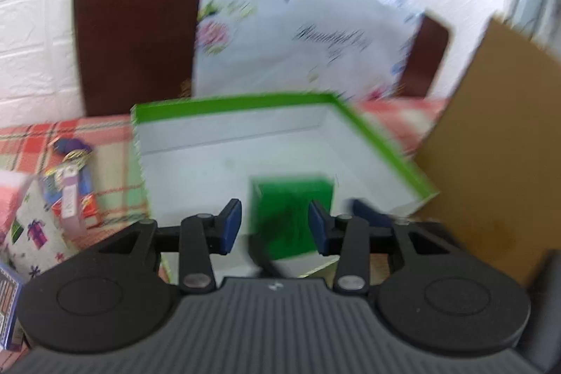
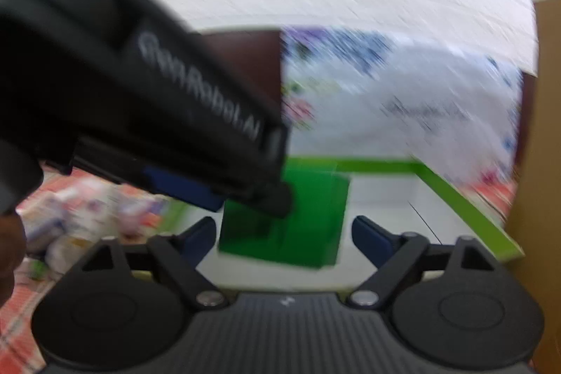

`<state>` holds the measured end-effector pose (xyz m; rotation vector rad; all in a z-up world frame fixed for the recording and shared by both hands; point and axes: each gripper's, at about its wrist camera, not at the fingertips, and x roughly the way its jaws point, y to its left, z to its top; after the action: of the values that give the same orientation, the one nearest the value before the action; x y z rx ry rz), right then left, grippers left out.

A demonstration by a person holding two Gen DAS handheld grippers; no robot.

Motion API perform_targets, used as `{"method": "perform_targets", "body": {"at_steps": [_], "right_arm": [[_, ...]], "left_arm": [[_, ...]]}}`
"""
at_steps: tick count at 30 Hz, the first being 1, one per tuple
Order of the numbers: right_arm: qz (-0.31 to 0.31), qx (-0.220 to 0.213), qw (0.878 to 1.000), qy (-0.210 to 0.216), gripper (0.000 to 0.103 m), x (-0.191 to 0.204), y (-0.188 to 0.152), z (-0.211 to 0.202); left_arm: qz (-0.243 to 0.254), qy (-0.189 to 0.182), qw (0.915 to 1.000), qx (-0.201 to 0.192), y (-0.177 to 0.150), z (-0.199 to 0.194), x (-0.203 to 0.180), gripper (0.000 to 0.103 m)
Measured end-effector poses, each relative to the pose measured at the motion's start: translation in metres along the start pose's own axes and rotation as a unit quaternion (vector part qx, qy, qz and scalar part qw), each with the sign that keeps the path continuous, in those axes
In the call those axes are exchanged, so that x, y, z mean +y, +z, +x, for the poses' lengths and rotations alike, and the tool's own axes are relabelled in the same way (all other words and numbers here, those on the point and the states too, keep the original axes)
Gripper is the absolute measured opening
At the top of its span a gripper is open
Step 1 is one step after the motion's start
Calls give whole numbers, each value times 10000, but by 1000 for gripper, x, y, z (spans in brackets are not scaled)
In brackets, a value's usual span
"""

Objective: Organize objects

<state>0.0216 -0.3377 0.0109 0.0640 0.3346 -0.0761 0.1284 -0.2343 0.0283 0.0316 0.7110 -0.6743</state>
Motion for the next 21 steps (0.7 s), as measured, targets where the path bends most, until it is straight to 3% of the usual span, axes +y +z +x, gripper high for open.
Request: {"method": "perform_targets", "body": {"at_steps": [2, 4, 7, 10, 13, 16, 18, 21], "right_arm": [[192, -279, 9994, -61, 93, -9, -9, -22], [223, -449, 9987, -99, 96, -4, -21, -40], [343, -571, 9978, 61, 97, 2, -37, -69], [431, -380, 9977, 368, 97, 18, -43, -79], [470, -88, 9964, 693, 97, 39, -44, -72], [142, 132, 9949, 995, 97, 68, -44, -67], [-177, 222, 9923, 1208, 97, 90, -43, -69], [-490, 479, 9861, 1514, 92, 119, -40, -56]], "left_arm": [[-96, -13, 9999, -43, -8, -6, 5, 44], [-81, -26, 9998, -152, -19, -20, 8, 55], [60, 114, 9993, -359, -38, -48, 12, 54], [349, 381, 9969, -589, -51, -75, 19, 54], [160, 670, 9956, -629, -67, -101, 48, 55], [-207, 1236, 9908, -511, -87, -119, 91, 56], [-406, 1807, 9821, -338, -101, -125, 122, 56], [-988, 2227, 9698, -127, -126, -137, 172, 56]]}}
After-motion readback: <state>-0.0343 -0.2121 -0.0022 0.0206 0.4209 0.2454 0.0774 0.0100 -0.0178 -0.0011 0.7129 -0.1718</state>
